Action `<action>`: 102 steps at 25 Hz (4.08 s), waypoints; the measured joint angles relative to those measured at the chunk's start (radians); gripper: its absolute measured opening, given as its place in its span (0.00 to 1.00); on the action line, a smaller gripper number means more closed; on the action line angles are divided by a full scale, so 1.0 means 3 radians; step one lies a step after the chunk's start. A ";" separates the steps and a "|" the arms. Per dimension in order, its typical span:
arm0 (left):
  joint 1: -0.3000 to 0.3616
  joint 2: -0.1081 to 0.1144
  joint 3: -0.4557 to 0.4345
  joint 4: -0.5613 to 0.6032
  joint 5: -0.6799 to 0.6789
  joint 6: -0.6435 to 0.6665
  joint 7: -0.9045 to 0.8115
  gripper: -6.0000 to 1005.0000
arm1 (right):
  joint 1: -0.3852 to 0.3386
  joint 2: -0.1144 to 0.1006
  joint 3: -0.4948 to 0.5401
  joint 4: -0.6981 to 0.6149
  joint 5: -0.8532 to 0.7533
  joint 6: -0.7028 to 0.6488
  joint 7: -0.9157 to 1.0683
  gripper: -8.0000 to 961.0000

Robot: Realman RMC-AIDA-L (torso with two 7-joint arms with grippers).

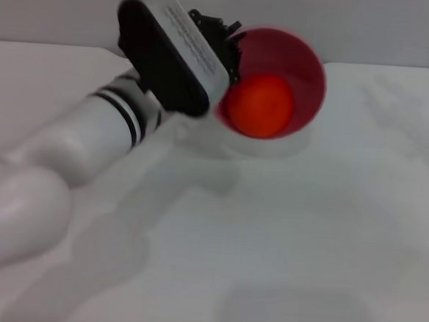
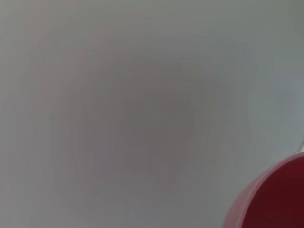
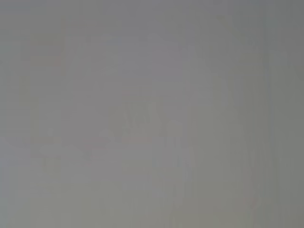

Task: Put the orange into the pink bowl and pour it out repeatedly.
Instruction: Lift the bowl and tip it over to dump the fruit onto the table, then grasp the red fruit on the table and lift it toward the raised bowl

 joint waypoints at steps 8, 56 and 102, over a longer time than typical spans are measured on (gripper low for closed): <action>0.0184 -0.0011 0.0658 -0.0165 0.0007 -0.1289 0.0785 0.05 | 0.0081 0.0003 -0.0066 0.0031 0.0038 0.0002 0.0005 0.47; -0.0501 0.0040 -0.0215 -0.0248 0.0249 0.0591 -0.2190 0.05 | 0.0255 -0.0018 0.0021 0.0393 0.0059 -0.0035 -0.0058 0.47; -0.0912 0.0424 -0.3533 -0.0686 0.1105 0.4449 -0.1302 0.05 | 0.1694 0.0020 -0.1267 0.0830 -0.3823 0.0758 0.3053 0.57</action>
